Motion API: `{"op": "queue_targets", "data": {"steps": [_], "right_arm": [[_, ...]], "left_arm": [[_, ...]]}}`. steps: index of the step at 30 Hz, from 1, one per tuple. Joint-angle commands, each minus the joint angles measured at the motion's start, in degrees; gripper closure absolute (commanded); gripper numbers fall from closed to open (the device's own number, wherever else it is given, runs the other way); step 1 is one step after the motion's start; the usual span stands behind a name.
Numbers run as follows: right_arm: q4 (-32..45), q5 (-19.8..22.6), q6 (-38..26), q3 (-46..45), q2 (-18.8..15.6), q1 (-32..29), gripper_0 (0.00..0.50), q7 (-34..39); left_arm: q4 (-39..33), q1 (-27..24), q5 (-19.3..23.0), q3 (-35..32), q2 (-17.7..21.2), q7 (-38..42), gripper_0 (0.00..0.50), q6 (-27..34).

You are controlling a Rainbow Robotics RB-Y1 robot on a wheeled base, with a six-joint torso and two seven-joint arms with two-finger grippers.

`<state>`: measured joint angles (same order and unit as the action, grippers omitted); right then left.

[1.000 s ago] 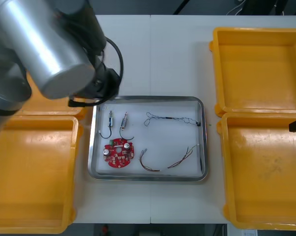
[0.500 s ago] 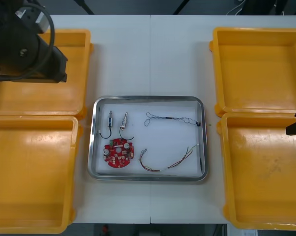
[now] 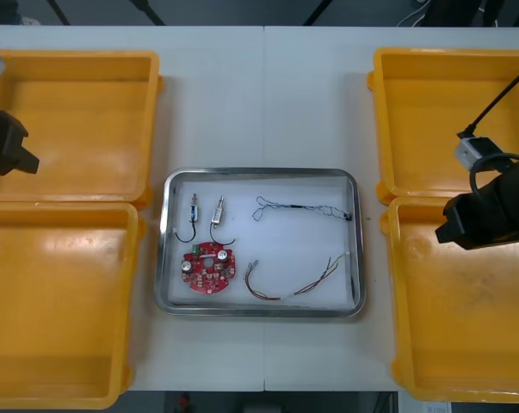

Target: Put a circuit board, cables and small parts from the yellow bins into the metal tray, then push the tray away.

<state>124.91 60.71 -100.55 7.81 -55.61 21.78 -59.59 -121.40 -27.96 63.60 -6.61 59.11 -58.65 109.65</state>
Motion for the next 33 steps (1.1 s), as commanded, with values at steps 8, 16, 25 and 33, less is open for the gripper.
{"op": "queue_targets", "data": {"steps": [8, 16, 25, 33], "right_arm": [[2.3, 2.0, 3.9, 18.8, -0.5, 15.2, 0.0, -4.6], [1.5, 0.1, 4.7, 31.8, 4.9, 24.2, 0.0, -7.1], [-2.3, -4.5, 4.9, 42.4, 13.9, 30.7, 0.0, -19.6], [-7.4, -8.4, 6.0, 49.4, 21.6, 32.6, 0.0, -25.5]], "left_arm": [[-4.5, 12.1, -2.3, -6.0, 3.4, 4.1, 0.0, 0.4], [-7.5, 21.1, -4.4, -9.2, 3.4, 4.1, 0.0, -4.5], [-9.5, 25.4, -6.4, -9.5, 3.2, 4.1, 0.0, -7.3], [-9.7, 27.0, -6.2, -9.6, 3.3, 3.7, 0.0, -8.4]]}}
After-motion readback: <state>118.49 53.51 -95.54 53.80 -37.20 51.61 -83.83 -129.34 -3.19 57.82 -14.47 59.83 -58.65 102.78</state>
